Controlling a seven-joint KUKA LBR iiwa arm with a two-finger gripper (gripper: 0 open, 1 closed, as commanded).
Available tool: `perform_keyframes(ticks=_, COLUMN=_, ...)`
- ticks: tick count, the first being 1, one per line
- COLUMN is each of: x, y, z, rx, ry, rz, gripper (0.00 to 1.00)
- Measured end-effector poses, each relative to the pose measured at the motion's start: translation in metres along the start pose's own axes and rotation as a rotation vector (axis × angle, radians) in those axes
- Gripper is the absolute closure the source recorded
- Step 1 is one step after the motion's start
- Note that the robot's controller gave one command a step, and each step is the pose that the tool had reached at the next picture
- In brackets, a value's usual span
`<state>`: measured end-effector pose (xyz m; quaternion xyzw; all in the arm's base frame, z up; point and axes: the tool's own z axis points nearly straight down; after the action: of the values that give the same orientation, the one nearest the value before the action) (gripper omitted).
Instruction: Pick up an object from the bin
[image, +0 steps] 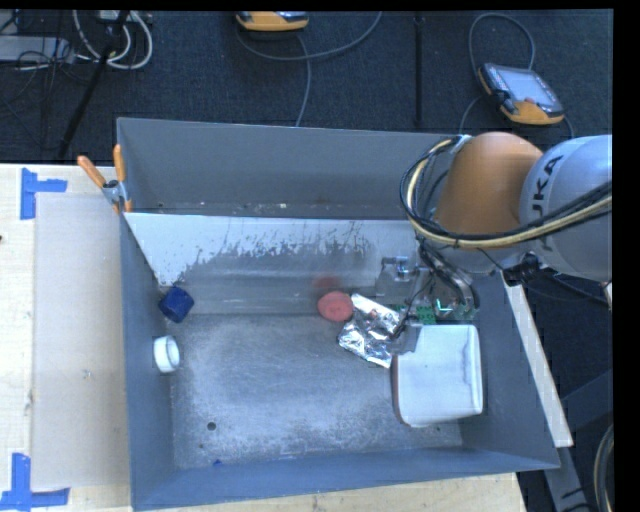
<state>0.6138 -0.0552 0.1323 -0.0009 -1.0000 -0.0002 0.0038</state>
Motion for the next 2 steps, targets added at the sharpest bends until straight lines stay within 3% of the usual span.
perform_keyframes(ticks=1, x=-0.0019, y=0.0005, z=-0.0048, rx=0.001, ry=-0.008, rz=-0.003, gripper=1.00)
perform_keyframes(ticks=2, x=-0.0019, y=0.0005, z=-0.0048, rx=0.001, ry=-0.008, rz=-0.004, gripper=0.00)
